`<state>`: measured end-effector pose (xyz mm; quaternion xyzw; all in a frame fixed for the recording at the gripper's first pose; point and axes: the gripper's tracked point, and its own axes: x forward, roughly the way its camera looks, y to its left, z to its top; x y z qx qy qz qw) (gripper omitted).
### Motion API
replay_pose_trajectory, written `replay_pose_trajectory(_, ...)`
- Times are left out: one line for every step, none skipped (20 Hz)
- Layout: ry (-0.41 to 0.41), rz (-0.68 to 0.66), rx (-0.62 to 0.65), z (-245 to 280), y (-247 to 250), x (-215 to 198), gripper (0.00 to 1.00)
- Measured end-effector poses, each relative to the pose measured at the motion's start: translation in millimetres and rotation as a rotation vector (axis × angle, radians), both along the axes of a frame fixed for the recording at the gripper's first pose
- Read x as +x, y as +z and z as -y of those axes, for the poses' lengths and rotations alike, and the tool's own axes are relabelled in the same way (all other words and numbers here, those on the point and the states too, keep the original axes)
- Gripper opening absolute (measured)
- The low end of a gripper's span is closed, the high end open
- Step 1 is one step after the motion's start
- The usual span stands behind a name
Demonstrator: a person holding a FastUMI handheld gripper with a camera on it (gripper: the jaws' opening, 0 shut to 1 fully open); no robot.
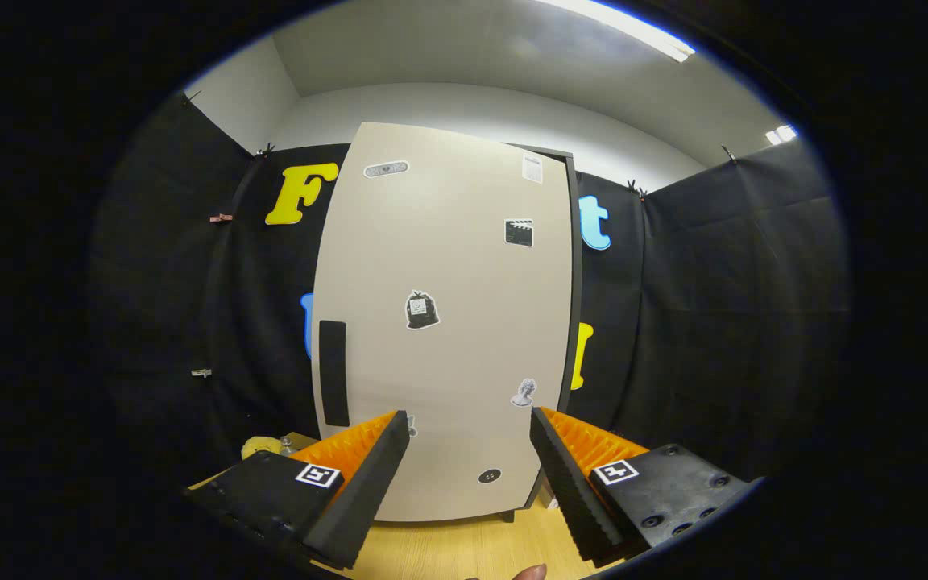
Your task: Open the shoe cabinet door, grab the shoes and put them into the shoe cabinet, then close the shoe cabinet door.
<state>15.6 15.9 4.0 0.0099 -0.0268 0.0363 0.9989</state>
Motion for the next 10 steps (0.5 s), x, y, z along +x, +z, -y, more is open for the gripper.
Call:
replay_pose_trajectory(0.004, -0.007, 0.008, -2.7, -1.3, -1.2, 0.98)
replay_pose_trajectory(0.010, -0.013, 0.013, -4.9, -2.0, -2.1, 0.98)
replay_pose_trajectory(0.011, -0.017, 0.019, -5.5, -2.4, -1.8, 0.98)
replay_pose_trajectory(0.013, -0.020, 0.023, -6.6, -3.0, -1.6, 0.98)
replay_pose_trajectory(0.018, -0.021, 0.027, -9.0, -3.0, -1.7, 0.98)
replay_pose_trajectory(0.021, -0.025, 0.031, -11.3, -3.3, -1.1, 0.98)
replay_pose_trajectory(0.026, -0.028, 0.038, -12.8, -3.1, -0.9, 0.98)
replay_pose_trajectory(0.027, -0.028, 0.042, -14.3, -3.1, -1.0, 0.98)
replay_pose_trajectory(0.025, -0.026, 0.044, -14.4, -2.5, -1.2, 0.98)
replay_pose_trajectory(0.021, -0.027, 0.045, -14.5, -2.6, -1.4, 0.98)
